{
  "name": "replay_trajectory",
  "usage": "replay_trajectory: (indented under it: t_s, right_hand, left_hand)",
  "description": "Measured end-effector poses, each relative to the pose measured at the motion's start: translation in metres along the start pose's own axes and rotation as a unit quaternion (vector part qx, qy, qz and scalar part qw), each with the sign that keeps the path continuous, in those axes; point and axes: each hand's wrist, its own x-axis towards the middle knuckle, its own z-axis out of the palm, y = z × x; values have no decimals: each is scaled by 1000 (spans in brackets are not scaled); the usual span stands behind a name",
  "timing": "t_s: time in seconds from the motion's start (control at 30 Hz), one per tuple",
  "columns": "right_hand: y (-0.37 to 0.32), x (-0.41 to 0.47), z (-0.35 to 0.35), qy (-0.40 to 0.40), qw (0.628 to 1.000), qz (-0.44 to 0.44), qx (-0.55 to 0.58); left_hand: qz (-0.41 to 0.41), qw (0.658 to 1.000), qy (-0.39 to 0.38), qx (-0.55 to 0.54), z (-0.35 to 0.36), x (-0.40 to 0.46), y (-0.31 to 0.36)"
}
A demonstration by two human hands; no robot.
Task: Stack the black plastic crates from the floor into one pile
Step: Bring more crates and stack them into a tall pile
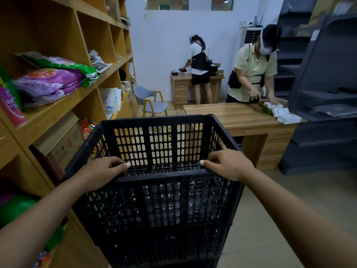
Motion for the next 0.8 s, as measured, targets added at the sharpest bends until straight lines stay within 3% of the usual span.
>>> replay_trajectory:
  t_s: [0.2, 0.33, 0.47, 0.8]
  right_hand:
    - [-5, -11, 1, 63, 995, -25, -73]
    - [-14, -17, 2, 70, 996, 17, -42]
    - [-28, -29, 14, 88, 993, -7, -74]
    - [-33, -27, 21, 135, 986, 24, -100]
  left_hand:
    - [10, 999, 36, 3, 1, -4, -1]
    - [39, 994, 98, 33, 1, -10, -2]
    - [63, 987, 141, 51, 1, -14, -2]
    - [27, 992, 79, 94, 7, -7, -6]
